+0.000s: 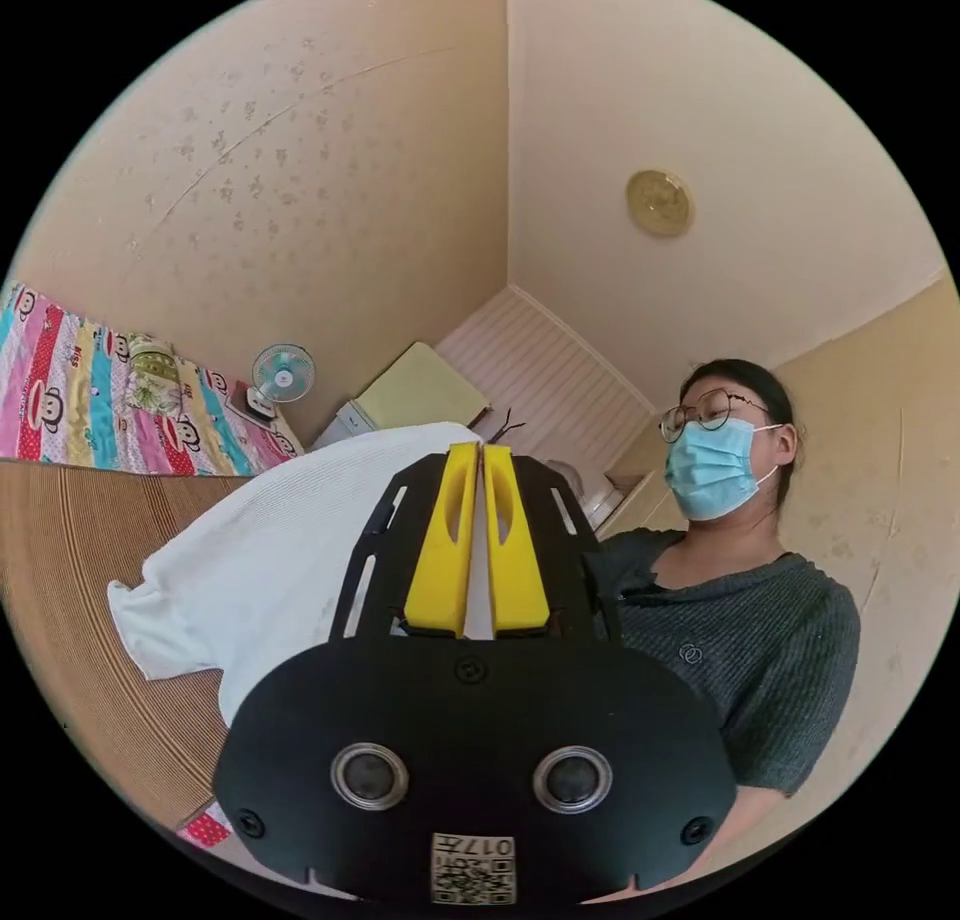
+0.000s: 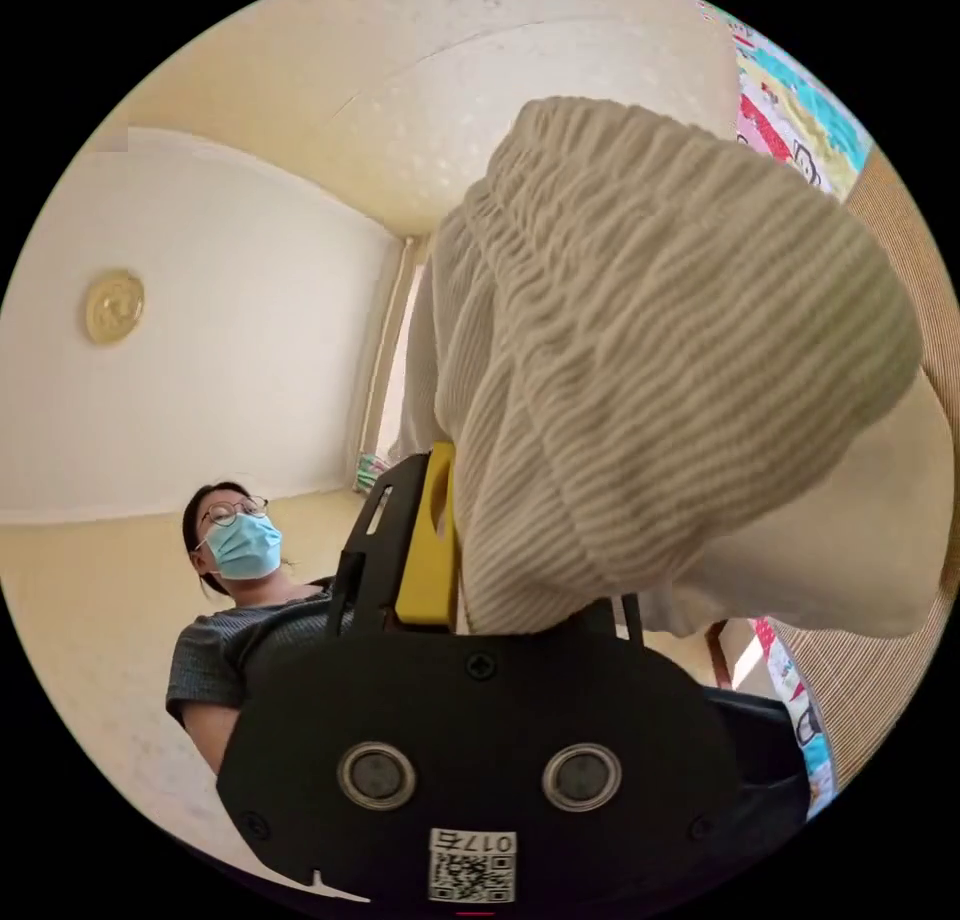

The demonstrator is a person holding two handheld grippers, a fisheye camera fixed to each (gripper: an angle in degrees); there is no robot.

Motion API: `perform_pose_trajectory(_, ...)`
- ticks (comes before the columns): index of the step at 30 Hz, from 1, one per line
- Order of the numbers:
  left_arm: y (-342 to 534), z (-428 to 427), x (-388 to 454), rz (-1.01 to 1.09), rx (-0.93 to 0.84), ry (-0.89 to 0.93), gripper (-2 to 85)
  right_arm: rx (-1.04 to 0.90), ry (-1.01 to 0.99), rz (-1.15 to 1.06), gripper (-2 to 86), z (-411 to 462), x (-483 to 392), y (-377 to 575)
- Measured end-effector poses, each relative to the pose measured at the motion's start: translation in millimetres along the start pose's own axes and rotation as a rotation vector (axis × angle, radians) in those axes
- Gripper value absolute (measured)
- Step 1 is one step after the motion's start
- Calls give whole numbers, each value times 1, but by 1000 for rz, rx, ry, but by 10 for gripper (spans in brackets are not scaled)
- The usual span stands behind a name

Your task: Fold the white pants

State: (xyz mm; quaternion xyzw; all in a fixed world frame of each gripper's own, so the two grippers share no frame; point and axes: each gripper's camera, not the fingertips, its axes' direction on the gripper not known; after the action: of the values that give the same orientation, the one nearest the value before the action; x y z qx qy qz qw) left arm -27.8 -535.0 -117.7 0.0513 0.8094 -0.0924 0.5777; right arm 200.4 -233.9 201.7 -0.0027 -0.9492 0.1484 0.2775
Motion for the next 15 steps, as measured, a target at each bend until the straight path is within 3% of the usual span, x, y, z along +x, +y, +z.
perform_pose_trajectory(3, 30, 6, -25, -28, -73, -395, -5, 3, 133, -238, 65, 7, -53, -14)
perform_pose_trajectory(5, 59, 20, -47, 80, -136, -669, -2, 11, 256, -339, 83, 24, -80, -17)
perform_pose_trajectory(6, 78, 24, -77, -19, -134, -802, -1, 7, 358, -384, 89, 41, -94, -15)
perform_pose_trajectory(8, 111, 30, -127, -207, -110, -769, 4, -33, 552, -441, 95, 78, -105, -7)
perform_pose_trajectory(10, 146, 59, -170, -269, -89, -531, 24, -96, 784, -478, 96, 122, -103, 6)
perform_pose_trajectory(12, 157, 96, -185, -277, -123, -450, 62, -176, 995, -506, 95, 174, -75, 26)
perform_pose_trajectory(15, 150, 160, -177, -186, -169, -384, 117, -249, 1111, -451, 82, 222, -20, 46)
